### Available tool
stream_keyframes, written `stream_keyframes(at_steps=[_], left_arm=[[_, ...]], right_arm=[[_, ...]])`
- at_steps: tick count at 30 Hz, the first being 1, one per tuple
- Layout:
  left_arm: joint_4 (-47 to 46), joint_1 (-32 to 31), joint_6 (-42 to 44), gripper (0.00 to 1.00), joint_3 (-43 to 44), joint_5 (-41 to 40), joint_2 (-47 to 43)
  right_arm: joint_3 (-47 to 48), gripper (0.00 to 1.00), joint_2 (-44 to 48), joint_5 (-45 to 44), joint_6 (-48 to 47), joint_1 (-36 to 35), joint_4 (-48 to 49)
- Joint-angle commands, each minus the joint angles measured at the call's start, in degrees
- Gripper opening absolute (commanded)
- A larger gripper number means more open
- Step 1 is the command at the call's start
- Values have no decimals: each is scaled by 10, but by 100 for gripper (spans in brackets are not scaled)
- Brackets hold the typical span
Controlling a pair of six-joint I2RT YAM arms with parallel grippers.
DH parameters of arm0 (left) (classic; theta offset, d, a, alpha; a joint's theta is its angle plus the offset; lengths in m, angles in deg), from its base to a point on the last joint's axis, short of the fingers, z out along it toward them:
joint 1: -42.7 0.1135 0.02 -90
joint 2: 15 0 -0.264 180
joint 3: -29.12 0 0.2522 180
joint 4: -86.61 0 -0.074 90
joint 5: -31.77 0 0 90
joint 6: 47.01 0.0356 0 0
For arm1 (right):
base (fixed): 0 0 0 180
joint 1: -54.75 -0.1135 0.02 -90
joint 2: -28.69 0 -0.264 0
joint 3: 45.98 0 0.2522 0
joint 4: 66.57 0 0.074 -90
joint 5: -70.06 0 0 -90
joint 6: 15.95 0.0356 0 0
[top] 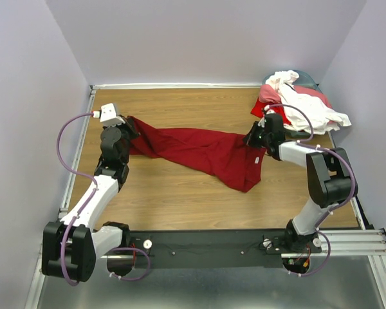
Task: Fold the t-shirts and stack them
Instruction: Flatten the tshirt out
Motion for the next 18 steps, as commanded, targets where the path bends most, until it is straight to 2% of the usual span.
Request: stream_keyframes(at_steps=[1,5,12,18], left_arm=[[8,3,8,0,14,-13,-21],[37,3,16,0,34,-43,-36],[67,20,48,0,83,-111,-60],[113,38,77,0,166,-82,-80]], right_arm=[[6,0,58,-19,-13,3,3],[25,1,122,-55,-25,3,-25],[115,1,202,-97,-52,3,-76],[226,0,250,-115,-86,4,-118]])
